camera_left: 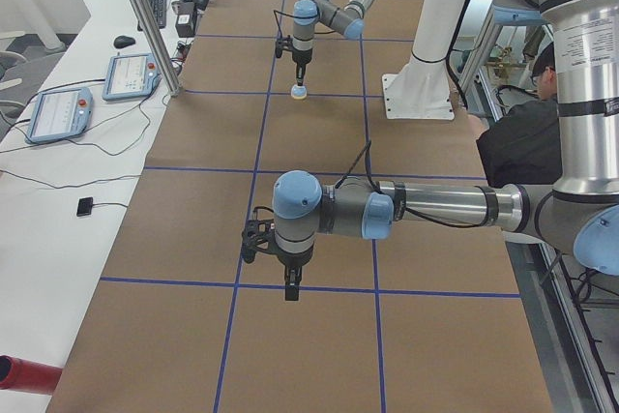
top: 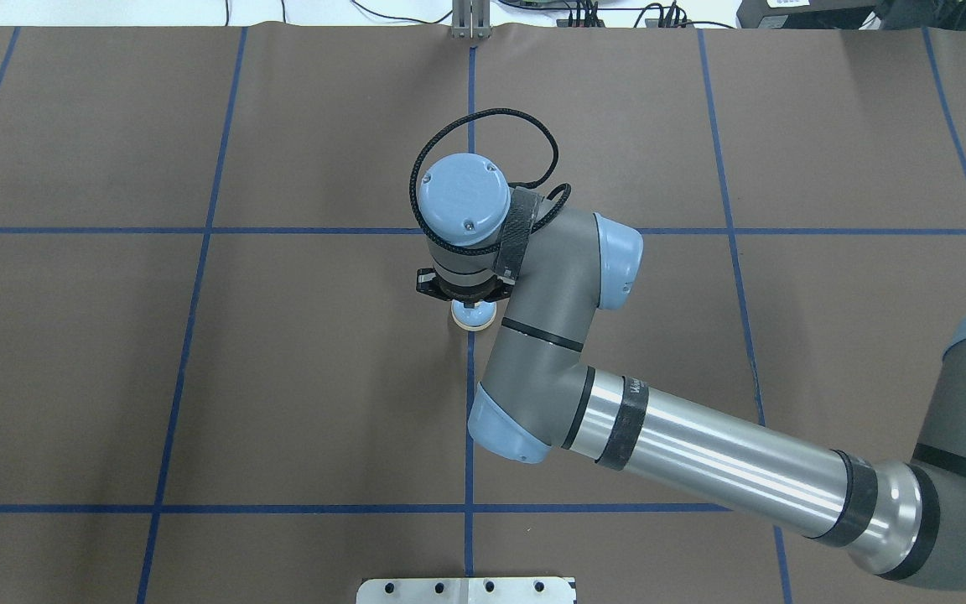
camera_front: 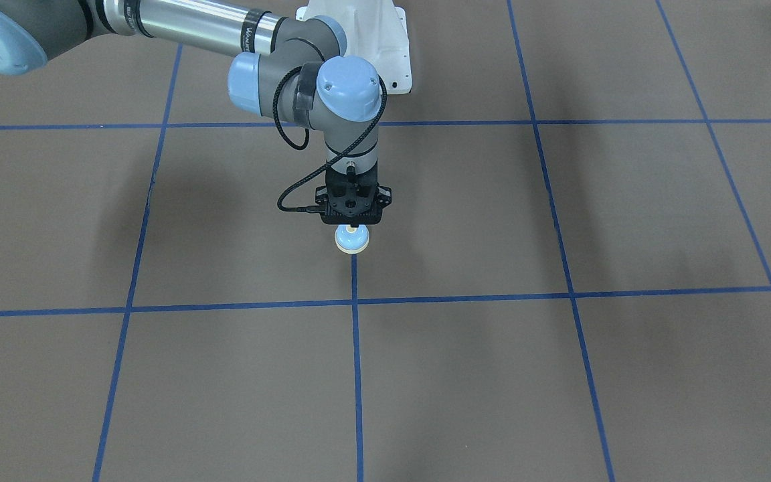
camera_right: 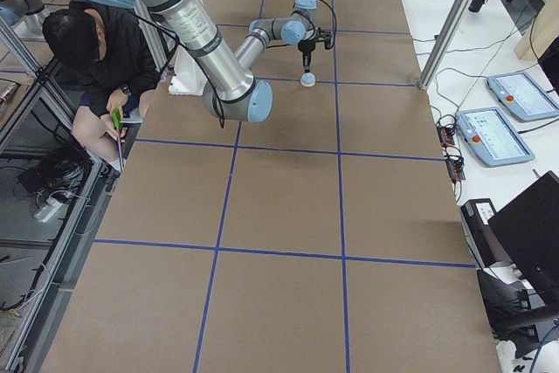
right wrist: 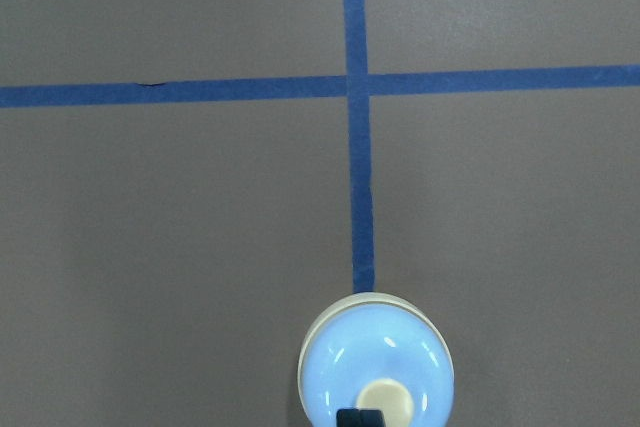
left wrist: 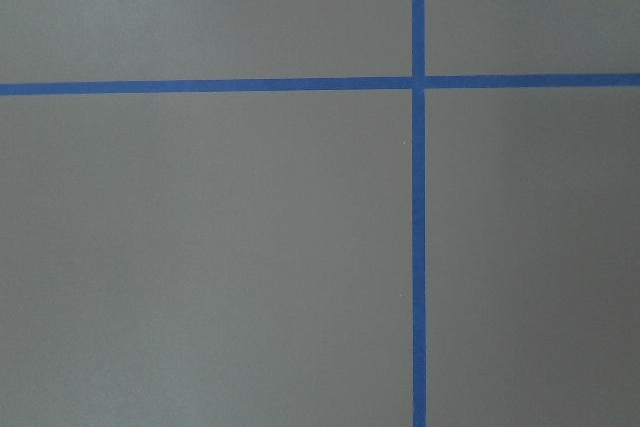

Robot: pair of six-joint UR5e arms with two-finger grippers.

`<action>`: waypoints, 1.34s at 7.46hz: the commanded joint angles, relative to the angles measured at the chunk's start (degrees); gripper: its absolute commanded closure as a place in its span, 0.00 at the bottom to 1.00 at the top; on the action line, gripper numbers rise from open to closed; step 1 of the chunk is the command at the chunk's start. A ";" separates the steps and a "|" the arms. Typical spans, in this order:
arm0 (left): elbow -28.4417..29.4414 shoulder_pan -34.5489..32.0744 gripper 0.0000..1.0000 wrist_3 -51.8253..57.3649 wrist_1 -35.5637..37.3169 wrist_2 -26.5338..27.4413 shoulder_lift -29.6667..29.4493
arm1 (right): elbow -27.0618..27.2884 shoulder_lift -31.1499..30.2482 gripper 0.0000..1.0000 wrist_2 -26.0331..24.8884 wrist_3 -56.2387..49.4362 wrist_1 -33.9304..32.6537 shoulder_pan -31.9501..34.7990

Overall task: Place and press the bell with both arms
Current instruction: 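Press down on the bell's top button with the right gripper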

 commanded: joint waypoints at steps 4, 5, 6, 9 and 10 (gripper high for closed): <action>0.01 0.00 0.00 0.00 0.00 0.00 -0.15 | -0.42 -0.35 1.00 -0.38 -0.18 -0.13 -0.13; 0.01 0.00 0.00 0.00 0.00 0.00 -0.15 | -0.42 -0.52 1.00 -0.38 -0.26 -0.13 -0.22; 0.01 0.00 0.00 0.00 0.00 0.00 -0.15 | -0.42 -0.61 1.00 -0.38 -0.26 -0.13 -0.22; 0.01 0.00 0.00 0.00 0.00 0.00 -0.15 | -0.42 -0.70 1.00 -0.55 -0.26 -0.13 -0.40; 0.09 0.00 0.00 0.00 0.00 0.00 -0.15 | -0.51 -0.70 1.00 -0.99 -0.26 -0.13 -0.66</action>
